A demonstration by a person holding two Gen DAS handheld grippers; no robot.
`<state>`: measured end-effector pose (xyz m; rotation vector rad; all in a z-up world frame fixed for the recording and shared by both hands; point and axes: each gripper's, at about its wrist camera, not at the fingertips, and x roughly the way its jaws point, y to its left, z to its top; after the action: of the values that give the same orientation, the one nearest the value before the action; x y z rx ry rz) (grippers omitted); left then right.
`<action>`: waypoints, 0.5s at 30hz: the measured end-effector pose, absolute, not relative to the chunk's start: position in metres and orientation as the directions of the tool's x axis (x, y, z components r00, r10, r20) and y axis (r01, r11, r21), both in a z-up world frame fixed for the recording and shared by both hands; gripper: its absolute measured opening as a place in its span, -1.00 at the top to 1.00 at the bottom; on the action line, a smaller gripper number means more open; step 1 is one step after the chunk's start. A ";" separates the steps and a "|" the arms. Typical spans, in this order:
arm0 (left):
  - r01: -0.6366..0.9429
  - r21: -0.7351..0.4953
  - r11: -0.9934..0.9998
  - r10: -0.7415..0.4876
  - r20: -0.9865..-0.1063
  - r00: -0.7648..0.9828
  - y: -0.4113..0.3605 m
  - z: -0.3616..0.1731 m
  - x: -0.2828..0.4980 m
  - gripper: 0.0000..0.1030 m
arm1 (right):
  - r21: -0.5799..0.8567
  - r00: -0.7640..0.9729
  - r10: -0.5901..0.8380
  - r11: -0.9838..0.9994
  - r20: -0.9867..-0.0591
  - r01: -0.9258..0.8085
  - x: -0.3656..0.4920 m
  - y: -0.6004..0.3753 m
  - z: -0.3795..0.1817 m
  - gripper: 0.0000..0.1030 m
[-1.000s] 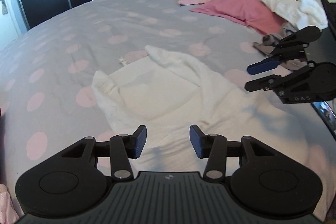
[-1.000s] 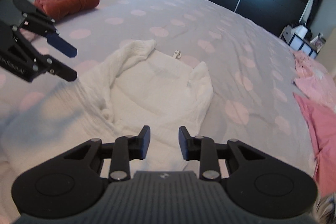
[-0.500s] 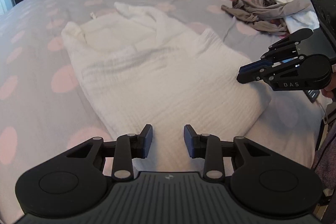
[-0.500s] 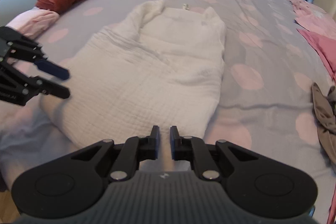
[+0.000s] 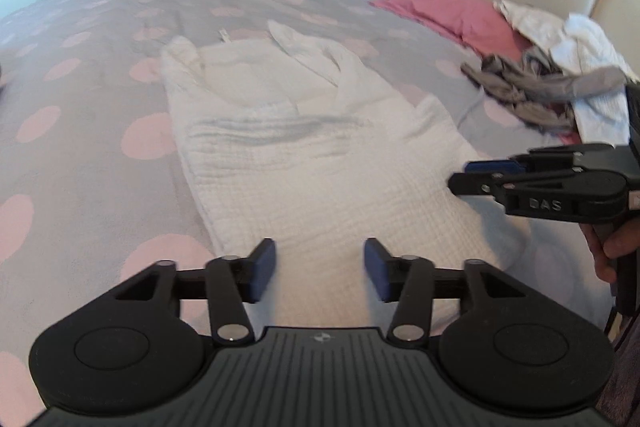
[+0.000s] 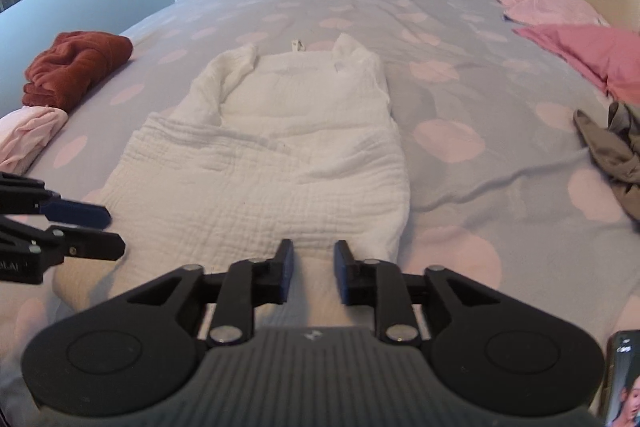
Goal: Fold clothes
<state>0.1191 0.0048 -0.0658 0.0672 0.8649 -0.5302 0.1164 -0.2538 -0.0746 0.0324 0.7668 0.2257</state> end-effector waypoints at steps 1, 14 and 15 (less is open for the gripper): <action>0.453 -0.160 0.877 -0.415 -0.728 0.546 0.009 -0.063 0.116 -0.05 | 0.115 0.707 0.213 0.976 -0.675 -0.184 0.113 -0.258 -0.070 0.36; 0.232 -0.425 0.875 -0.484 -0.756 0.441 0.054 -0.103 0.123 -0.15 | 0.313 0.592 0.274 0.949 -0.758 -0.038 0.107 -0.317 -0.086 0.08; 0.230 -0.435 0.870 -0.492 -0.756 0.432 0.054 -0.106 0.125 -0.15 | 0.335 0.578 0.289 0.942 -0.763 -0.029 0.108 -0.319 -0.090 0.08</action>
<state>0.1251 0.0541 -0.1057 -0.2848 1.0320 -0.4576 0.1079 -0.3186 -0.0896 0.3014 0.9392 0.1898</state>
